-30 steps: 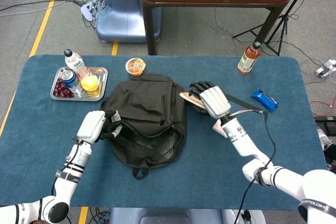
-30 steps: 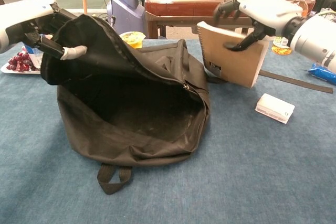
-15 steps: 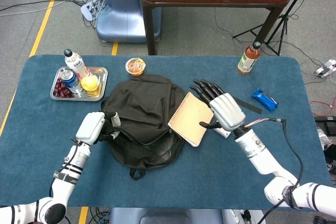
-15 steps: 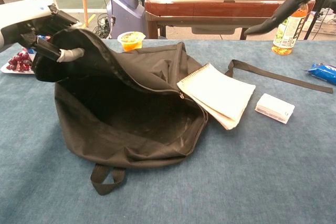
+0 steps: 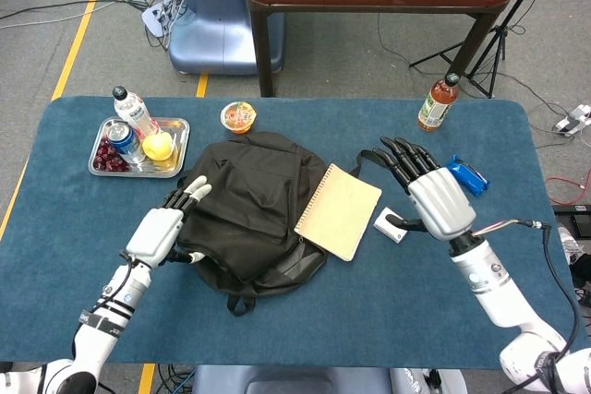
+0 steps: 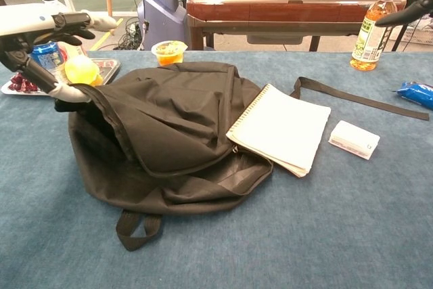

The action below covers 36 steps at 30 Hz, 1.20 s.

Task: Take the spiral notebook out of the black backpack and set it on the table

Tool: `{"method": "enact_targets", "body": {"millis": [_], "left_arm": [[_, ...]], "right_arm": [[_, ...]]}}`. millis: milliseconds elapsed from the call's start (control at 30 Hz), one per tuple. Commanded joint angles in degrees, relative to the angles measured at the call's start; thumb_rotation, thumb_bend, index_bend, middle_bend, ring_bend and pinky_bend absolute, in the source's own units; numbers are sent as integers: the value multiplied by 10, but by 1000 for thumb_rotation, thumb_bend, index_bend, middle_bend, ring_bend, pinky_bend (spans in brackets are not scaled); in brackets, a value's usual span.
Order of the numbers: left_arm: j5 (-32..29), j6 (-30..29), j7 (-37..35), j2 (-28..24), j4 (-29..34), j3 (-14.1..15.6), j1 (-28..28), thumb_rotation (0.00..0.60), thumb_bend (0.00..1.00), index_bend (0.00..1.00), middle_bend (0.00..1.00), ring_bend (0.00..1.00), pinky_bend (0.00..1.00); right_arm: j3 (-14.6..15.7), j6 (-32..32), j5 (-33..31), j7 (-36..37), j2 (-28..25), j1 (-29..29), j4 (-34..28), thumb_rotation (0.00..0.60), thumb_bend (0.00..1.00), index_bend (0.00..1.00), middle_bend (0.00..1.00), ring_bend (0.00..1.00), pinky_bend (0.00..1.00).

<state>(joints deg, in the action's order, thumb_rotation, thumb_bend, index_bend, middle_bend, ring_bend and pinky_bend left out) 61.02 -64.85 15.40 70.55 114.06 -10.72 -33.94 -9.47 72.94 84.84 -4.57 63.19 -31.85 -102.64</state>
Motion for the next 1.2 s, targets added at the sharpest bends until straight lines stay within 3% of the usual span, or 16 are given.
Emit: {"method": "enact_targets", "body": {"millis": [33,233,433,567,700,933,1200], "left_arm": [[-13,2,15,-23,18,7,3,600,164,0,0,0,31],[-31,-2,28,-78,52,26,20,600,164,0,0,0,31],[-8,-59,5,-92,46,35,61,600,164,2,0,0,31],[19,-98,-27,-90,17,40,92,600,165,56,0,0,31],[61,-140,-59,-81,-23,47,123,600,165,155,11,9,31],[118,-157,-125,-82,-80,77,167,600,164,205,36,25,31],[175,-228,-105,-50,-105,96,218,600,165,243,61,35,31]], "right_arm": [[7,3,5,-5,-16,11,-9,600,83,0,5,0,142],[30,0,9,-10,-57,38,-27,600,84,0,20,0,142],[52,25,20,-3,-72,76,-24,600,100,0,66,20,155],[69,49,28,4,-67,106,-10,600,175,1,128,106,260],[85,73,32,6,-62,138,1,600,214,97,213,197,330],[108,123,38,19,-49,196,24,600,237,247,289,272,370],[126,152,39,36,-17,246,44,600,238,274,302,284,370]]}}
